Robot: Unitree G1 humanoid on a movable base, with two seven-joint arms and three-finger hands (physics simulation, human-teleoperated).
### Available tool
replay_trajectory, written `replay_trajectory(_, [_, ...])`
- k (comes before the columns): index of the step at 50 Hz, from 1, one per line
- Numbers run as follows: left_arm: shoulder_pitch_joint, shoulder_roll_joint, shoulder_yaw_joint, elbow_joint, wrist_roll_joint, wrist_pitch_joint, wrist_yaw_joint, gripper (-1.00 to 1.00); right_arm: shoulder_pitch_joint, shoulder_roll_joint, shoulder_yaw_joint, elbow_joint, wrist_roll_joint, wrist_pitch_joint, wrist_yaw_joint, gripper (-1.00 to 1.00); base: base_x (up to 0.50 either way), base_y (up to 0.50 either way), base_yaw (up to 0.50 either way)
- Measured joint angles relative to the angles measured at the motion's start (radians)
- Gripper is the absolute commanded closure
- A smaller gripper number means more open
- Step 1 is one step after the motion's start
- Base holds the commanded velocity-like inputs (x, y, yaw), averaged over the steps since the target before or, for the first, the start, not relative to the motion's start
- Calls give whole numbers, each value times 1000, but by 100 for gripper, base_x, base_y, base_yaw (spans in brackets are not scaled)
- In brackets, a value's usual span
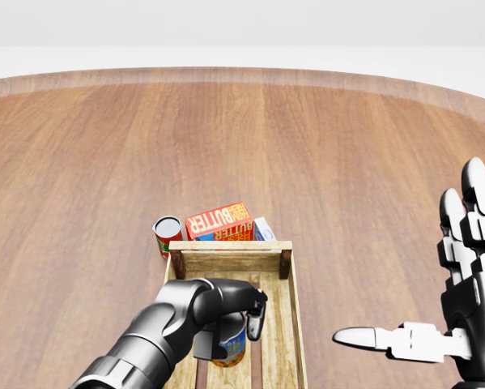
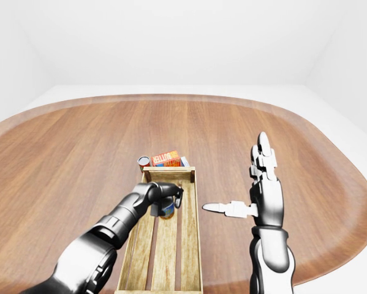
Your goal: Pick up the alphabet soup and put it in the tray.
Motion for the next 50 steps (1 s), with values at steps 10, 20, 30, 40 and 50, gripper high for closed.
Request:
replay_trajectory(10, [-10, -1, 3, 31, 6, 0, 24, -100, 8, 3, -1, -8, -1, 0, 3, -98, 0, 0, 0])
replay_trajectory(20, [-29, 7, 16, 34, -1, 0, 21, -100, 8, 4, 3, 3, -5, 0, 3, -98, 0, 0, 0])
replay_trajectory(30, [-18, 27, 38, -152, -49, 11, -89, -100, 8, 3, 10, 12, -8, 0, 1, -98, 0, 0, 0])
replay_trajectory(40, [37, 71, 80, -681, -161, 142, -201, -100, 0, -1, 16, 15, -10, 0, -3, -98, 0, 0, 0])
replay_trajectory(50, [61, 154, 141, -1149, -260, 175, -201, -100, -9, -4, 17, 6, -14, 0, -7, -98, 0, 0, 0])
